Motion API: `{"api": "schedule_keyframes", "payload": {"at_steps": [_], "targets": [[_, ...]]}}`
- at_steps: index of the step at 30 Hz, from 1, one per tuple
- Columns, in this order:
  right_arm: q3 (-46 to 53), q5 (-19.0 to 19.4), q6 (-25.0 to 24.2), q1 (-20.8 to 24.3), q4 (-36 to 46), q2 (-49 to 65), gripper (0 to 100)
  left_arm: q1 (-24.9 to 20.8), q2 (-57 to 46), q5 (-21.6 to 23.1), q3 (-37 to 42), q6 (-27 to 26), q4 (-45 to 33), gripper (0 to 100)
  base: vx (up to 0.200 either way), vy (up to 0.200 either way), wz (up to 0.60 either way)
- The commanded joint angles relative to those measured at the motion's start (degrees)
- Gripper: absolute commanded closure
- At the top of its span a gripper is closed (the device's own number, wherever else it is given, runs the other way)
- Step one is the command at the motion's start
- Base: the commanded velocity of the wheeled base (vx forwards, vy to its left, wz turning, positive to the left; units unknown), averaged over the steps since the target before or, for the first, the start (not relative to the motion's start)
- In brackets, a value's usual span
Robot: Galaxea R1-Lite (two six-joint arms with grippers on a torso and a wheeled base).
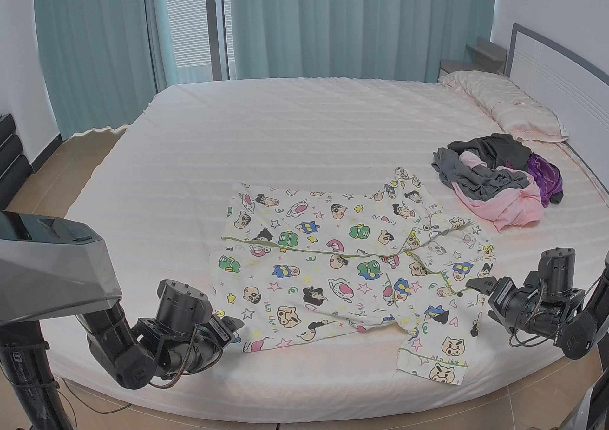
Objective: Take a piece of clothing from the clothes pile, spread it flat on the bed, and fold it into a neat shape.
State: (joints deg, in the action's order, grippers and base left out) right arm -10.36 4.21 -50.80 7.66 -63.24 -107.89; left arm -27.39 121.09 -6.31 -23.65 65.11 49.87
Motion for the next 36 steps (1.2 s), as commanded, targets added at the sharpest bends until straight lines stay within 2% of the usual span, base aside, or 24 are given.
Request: {"api": "schedule_keyframes", "payload": {"at_steps": [1,7,13,21,23,31,36], "targets": [[0.0,0.0,0.0,0.0,0.0,0.0,0,0.3,0.3,0.0,-0.8,0.1,-0.2,100,0.000,0.000,0.00],[0.8,-0.1,0.8,-0.1,0.1,0.6,0,0.4,0.0,0.0,1.1,0.1,-0.7,100,0.000,0.000,0.00],[4.8,0.6,8.8,0.0,1.0,0.3,0,2.2,-2.4,-0.1,2.7,0.1,-0.7,100,0.000,0.000,0.00],[7.9,1.2,14.5,0.8,3.2,-2.1,0,3.0,-5.7,0.1,4.8,-0.7,-0.8,100,0.000,0.000,0.00],[8.3,1.3,15.9,1.4,4.4,-3.0,0,3.7,-5.7,0.1,5.0,-2.4,-0.8,100,0.000,0.000,0.00],[9.1,4.6,15.7,3.6,4.0,-6.4,0,5.2,-6.7,0.1,5.2,-3.0,-0.8,100,0.000,0.000,0.00],[9.0,5.3,15.5,4.2,3.7,-9.5,0,5.9,-6.9,0.1,5.1,-3.1,-0.8,100,0.000,0.000,0.00]]}}
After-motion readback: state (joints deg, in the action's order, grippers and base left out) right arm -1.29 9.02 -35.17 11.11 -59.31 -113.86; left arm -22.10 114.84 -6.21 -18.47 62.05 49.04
